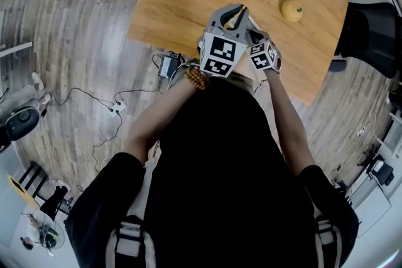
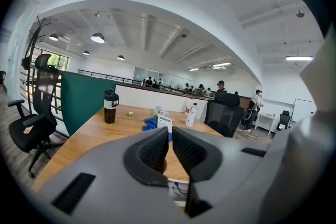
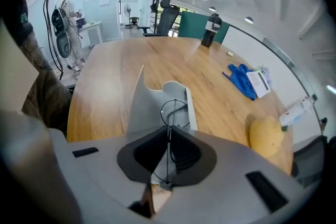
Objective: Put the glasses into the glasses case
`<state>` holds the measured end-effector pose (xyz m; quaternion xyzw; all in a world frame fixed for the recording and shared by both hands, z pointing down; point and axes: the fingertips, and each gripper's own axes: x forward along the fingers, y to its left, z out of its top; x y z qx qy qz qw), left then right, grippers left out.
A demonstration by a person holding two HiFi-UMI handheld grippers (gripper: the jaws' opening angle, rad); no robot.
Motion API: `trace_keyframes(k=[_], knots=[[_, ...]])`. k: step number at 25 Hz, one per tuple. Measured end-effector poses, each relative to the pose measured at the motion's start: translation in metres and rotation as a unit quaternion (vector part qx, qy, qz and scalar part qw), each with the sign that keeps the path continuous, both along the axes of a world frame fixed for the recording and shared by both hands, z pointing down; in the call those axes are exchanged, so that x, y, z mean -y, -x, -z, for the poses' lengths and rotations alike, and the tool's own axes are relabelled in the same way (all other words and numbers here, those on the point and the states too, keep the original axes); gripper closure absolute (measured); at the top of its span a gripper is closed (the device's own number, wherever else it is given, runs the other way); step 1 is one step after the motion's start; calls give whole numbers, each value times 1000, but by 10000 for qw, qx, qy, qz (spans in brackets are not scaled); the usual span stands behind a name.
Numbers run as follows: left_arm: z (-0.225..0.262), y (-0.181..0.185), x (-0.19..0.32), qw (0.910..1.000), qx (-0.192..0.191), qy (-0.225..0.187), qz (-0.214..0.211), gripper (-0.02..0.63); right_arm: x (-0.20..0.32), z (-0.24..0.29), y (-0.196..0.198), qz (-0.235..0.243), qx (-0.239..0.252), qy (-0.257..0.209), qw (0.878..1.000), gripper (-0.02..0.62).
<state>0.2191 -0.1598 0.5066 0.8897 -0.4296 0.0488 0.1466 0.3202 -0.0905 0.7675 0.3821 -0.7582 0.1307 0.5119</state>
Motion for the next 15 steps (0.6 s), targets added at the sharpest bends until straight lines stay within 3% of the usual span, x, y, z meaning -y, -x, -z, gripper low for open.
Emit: trace_keyframes(k=[5,10,15], knots=[[0,-1,0,10000,-34,-32,-72,566,1,4,17,175,263,220,9993,578],[-1,1,1,9999,-61,-14,-89,566,4,3,22,345,104,207,9991,577],[-2,3,4,9999,-88,-13,-100,566,2,4,26,441,125,357,9983,537]])
